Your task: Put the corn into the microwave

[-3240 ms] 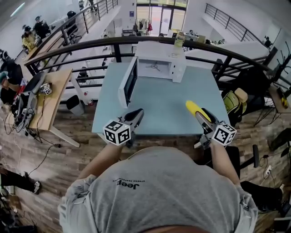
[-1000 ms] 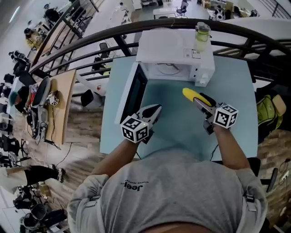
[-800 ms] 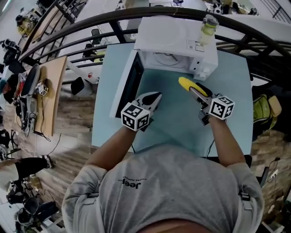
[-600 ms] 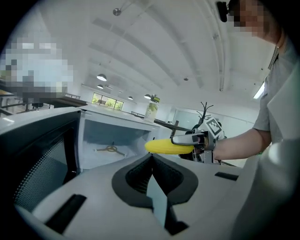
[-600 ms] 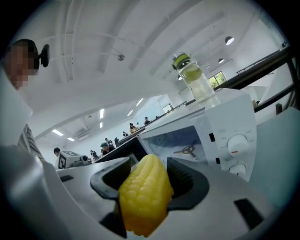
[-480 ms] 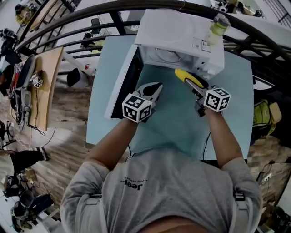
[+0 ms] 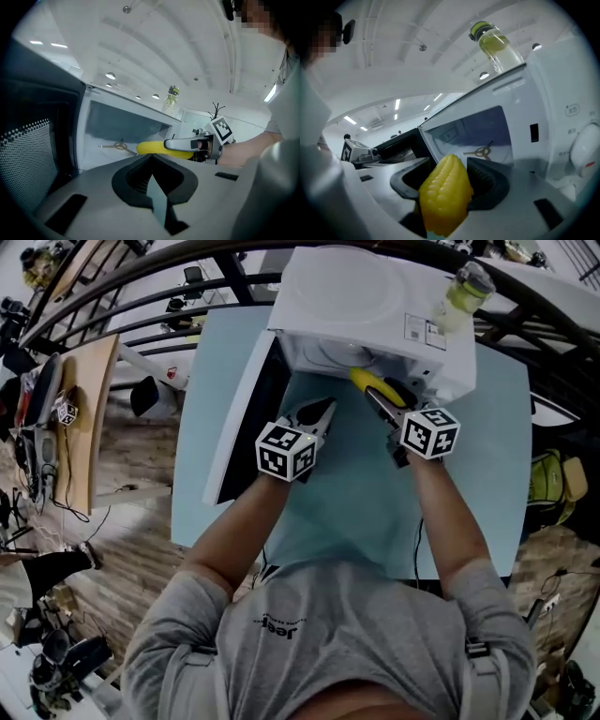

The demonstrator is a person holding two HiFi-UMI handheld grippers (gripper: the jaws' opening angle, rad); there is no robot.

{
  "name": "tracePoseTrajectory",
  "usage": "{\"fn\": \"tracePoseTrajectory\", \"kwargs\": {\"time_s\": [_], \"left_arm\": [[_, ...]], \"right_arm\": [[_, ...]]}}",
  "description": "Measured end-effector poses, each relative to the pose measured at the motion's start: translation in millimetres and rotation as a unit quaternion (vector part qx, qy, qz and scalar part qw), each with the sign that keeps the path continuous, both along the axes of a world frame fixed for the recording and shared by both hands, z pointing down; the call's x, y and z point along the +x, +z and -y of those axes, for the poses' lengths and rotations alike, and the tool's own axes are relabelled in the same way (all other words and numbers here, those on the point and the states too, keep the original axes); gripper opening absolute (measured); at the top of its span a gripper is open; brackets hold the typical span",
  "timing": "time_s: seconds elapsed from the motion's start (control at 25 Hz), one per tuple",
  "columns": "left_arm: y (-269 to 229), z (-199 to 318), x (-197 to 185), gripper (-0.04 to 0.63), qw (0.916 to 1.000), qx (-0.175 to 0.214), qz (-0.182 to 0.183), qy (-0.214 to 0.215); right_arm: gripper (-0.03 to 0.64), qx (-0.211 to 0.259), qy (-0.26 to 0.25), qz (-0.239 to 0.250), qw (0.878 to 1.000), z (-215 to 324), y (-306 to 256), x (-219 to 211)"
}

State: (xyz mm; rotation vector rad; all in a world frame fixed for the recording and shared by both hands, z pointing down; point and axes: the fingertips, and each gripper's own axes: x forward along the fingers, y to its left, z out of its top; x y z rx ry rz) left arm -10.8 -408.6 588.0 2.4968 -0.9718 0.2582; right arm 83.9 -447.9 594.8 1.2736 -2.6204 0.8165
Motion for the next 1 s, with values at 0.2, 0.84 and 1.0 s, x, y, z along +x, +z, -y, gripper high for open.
{"fn": "tracePoseTrajectory", "kwargs": {"time_s": [0.2,0.84,1.0], "left_arm": [[20,5,4,0.018,1.0000,-0.006,0.002,0.002],[44,5,-7,0.018,0.9997,-0.017,-0.005,-0.016],[44,6,-8,0.018,0.9995,-0.021,-0.011,-0.022]], "right_arm": [[0.252,0.022,0.008,-0.034,0.999,21,13,-14],[0.252,0.074,0.069,-0.117,0.988,92,42,-22],[0.252,0.081,0.093,-0.125,0.984,108,44,-15]]}}
